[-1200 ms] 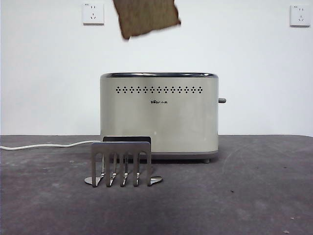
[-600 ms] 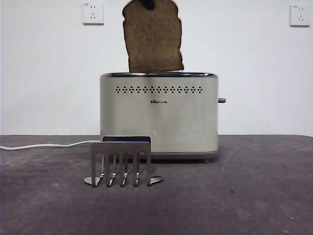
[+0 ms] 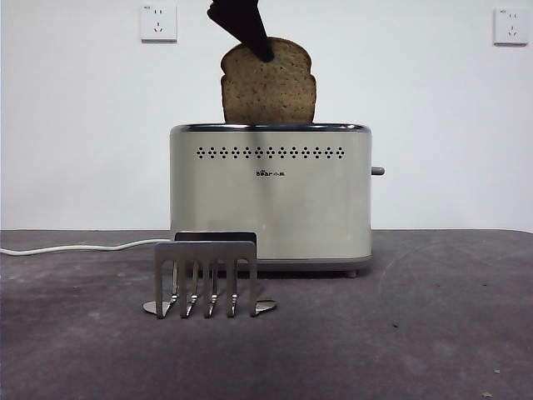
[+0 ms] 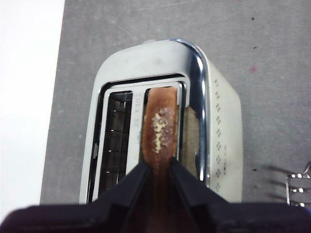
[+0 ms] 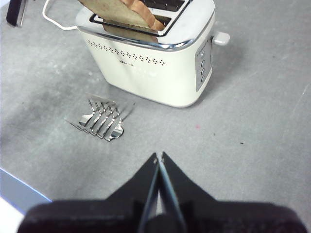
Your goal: Pick up a slice of bread from the rack,put the bread on the toaster,press the button
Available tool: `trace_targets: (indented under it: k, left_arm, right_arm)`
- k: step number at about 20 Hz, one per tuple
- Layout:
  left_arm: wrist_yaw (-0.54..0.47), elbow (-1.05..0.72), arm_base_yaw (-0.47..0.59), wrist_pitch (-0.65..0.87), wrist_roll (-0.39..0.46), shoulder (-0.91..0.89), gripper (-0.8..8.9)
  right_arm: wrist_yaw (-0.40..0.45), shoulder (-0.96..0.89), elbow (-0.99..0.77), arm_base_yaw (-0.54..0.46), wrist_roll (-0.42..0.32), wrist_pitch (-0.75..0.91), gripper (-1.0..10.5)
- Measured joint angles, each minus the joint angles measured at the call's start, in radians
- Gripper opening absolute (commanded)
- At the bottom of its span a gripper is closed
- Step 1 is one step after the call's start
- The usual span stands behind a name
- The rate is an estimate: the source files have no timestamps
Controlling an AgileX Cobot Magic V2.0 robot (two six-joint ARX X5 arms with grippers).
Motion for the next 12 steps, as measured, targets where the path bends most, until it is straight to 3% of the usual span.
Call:
trace_targets:
  k: [3,4,8,12]
  left_arm:
    - [0.005,0.003,0.013,0.024,-0.013,0.008,2.62]
    - [0.002,0.003,0.015,0.031,-0.023,0.010,2.95]
    - [-0.014,0.003,0.029,0.035,-0.053,0.034,2.95]
    - [-0.014,0.003,0.029,0.068,-0.132,0.033,2.96]
  right_arm:
    - [0.000,0.028,0.000,0.000,0.000,0.030,-0.1]
    - [0.000,0.044,0.000,0.000,0.000,0.056,-0.1]
    - [0.000,0.139,0.000,0.000,0.012,0.203,-0.1]
    - [0.000,0.265,0.000,0.000,0.069,0.385,-0.1]
